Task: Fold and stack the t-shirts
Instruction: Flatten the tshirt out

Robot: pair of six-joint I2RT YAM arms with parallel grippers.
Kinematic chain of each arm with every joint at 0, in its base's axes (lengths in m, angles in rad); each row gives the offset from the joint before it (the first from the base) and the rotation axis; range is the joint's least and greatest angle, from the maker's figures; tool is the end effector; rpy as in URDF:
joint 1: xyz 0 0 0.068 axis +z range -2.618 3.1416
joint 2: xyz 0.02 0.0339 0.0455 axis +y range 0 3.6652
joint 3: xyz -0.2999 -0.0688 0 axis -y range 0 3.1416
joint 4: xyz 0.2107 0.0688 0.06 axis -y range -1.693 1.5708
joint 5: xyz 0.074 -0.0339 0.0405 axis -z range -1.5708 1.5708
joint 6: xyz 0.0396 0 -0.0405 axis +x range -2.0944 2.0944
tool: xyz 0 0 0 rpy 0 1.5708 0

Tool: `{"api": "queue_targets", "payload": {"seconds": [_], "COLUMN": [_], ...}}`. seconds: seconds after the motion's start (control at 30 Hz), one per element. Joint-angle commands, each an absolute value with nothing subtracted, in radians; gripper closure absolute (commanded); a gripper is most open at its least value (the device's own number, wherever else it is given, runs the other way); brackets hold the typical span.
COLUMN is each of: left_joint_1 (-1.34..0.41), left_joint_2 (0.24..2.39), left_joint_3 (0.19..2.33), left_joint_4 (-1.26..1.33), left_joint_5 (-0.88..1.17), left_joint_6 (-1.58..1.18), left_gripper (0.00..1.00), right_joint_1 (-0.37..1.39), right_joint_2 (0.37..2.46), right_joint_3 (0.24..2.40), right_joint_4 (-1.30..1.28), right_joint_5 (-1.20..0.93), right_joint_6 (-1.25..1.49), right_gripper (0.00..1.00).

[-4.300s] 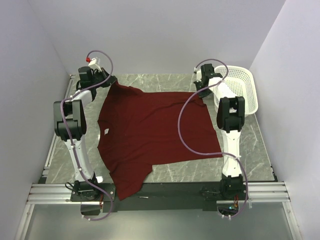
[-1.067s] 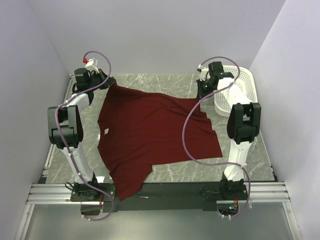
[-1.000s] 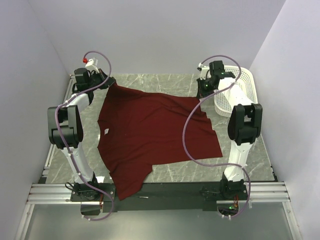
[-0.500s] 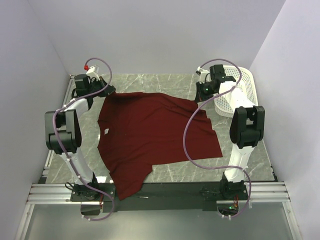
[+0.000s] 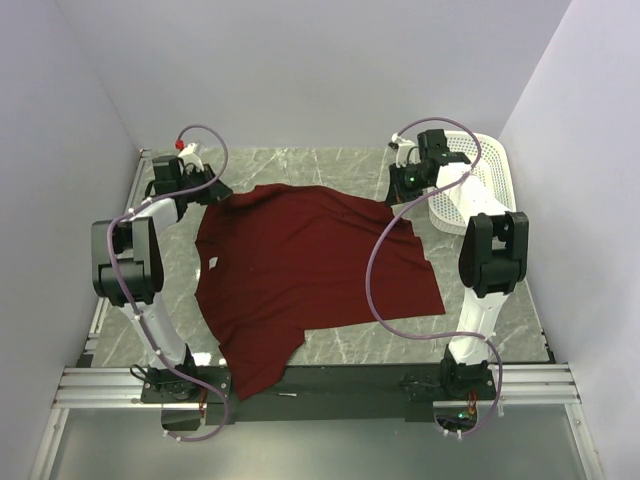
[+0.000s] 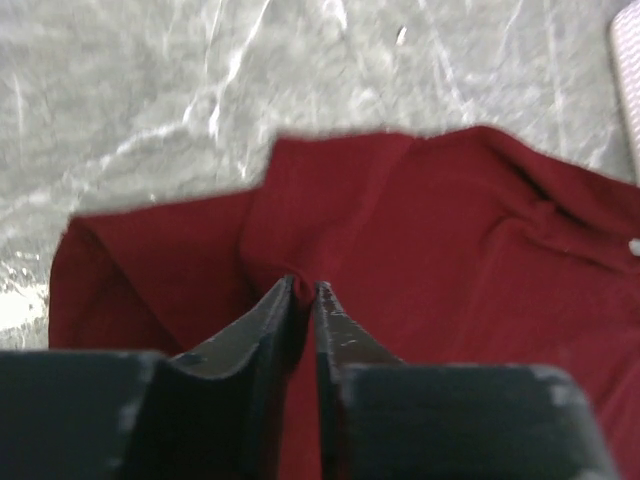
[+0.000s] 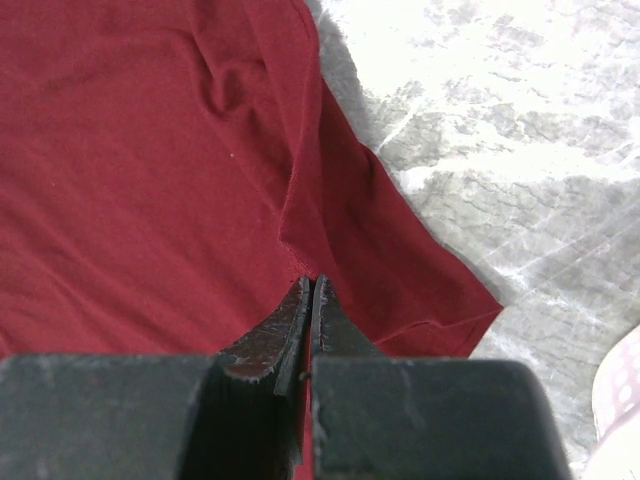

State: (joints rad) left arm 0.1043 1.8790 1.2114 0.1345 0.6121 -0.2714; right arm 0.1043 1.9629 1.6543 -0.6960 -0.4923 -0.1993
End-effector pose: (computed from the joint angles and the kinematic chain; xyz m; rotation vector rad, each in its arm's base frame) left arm 0.4054 0.0196 0.2619 -0.0194 2.0809 -0.7424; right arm 0.4078 0.0615 0.2919 -0.5575 2.4385 0.5916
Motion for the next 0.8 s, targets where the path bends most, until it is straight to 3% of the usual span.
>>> {"api": "queue_targets", "payload": {"seconds": [0.0,0.37,0.77], "left_joint_1": [0.117,0.143,0.055], "left_joint_2": [1.893,1.875,1.861], "left_joint_3": [1.255,1.232,1.293], "left_joint_4": [0.107,0.092,-0.250], "left_joint_5": [0.657,0.619,0.279], "left_joint_6": [-0.201,-0.172,-0.129], "left_gripper": [0.77,0.57,0.58], "right_joint_1": [0.114,0.115,0.115], "right_joint_2": [1.940,1.944,1.959], "right_joint_3": [1.651,1.651,1.654], "right_joint_4": [-0.686,-0.686,-0.690], "right_joint_5": [-0.515,-0.517,-0.520], "right_joint_6": [-0.212,-0.210,-0.209], "right_gripper": [1.00,1.00,1.00]}}
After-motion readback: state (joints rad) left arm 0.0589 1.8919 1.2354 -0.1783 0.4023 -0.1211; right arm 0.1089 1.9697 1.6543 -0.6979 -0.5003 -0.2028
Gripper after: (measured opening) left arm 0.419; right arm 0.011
